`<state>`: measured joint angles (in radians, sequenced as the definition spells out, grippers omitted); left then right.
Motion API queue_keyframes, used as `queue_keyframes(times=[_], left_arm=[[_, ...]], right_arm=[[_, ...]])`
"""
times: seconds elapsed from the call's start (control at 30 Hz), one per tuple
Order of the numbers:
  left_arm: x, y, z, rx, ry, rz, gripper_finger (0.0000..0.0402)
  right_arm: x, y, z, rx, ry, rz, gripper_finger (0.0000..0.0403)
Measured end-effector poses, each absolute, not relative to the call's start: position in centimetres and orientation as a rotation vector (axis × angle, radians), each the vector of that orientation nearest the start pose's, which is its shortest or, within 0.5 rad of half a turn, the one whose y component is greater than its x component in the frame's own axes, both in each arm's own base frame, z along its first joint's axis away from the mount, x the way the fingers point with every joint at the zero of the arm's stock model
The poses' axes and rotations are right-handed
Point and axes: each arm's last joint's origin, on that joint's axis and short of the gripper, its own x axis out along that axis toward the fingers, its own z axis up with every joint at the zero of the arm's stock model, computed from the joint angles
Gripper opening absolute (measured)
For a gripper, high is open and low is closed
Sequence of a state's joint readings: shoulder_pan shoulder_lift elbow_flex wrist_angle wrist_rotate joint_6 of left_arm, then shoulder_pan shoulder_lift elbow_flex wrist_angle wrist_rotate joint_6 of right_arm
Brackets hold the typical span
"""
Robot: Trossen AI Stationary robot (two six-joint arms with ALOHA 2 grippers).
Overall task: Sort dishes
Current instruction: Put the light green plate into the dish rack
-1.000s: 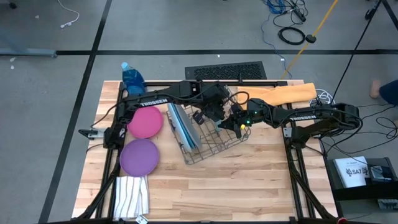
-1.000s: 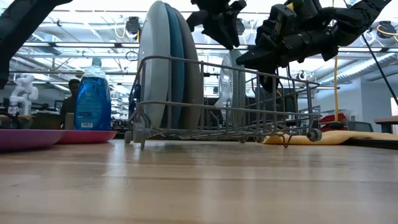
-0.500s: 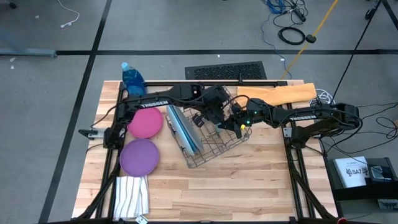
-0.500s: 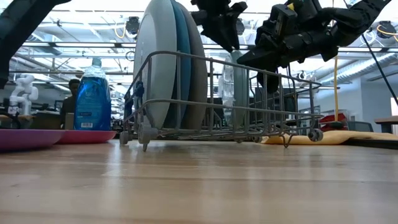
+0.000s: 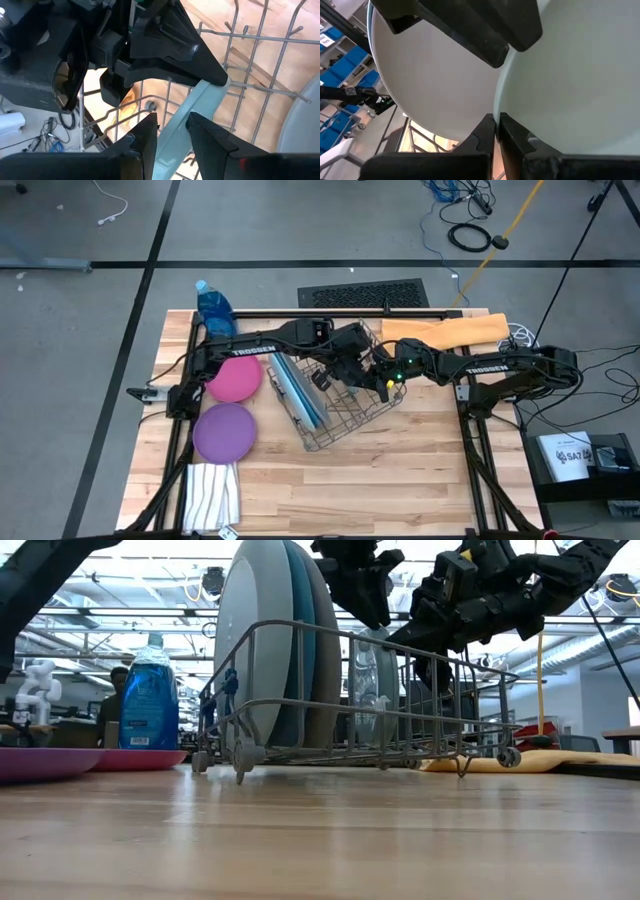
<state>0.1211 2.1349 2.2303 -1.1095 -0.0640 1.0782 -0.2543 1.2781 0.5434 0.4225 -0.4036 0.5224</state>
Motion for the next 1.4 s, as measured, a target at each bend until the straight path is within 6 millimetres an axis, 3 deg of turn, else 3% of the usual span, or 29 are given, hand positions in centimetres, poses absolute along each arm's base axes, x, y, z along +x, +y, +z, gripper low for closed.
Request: queue_keyframes(times=[0.7, 0.83, 1.0, 1.17, 1.4], left_arm=[[44.6, 5.6, 32.5, 0.919, 1.018, -0.394, 0.0118], [44.6, 5.1, 33.2, 0.945, 1.007, -0.366, 0.0118], [44.0, 4.2, 35.4, 1.007, 0.965, -0.284, 0.0118], [42.2, 3.2, 39.1, 1.024, 0.862, -0.173, 0.0118], [37.6, 1.9, 45.2, 0.873, 0.653, -0.096, 0.0118]], right_arm=[[25.0, -5.3, 20.8, 0.598, 0.331, 0.086, 0.0008], [25.0, -5.3, 20.9, 0.562, 0.318, 0.096, 0.0006], [25.3, -5.2, 21.8, 0.5, 0.282, 0.145, 0.0003], [25.7, -5.1, 22.9, 0.439, 0.261, 0.23, 0.0002], [25.9, -5.6, 23.5, 0.425, 0.372, 0.222, 0.0001]])
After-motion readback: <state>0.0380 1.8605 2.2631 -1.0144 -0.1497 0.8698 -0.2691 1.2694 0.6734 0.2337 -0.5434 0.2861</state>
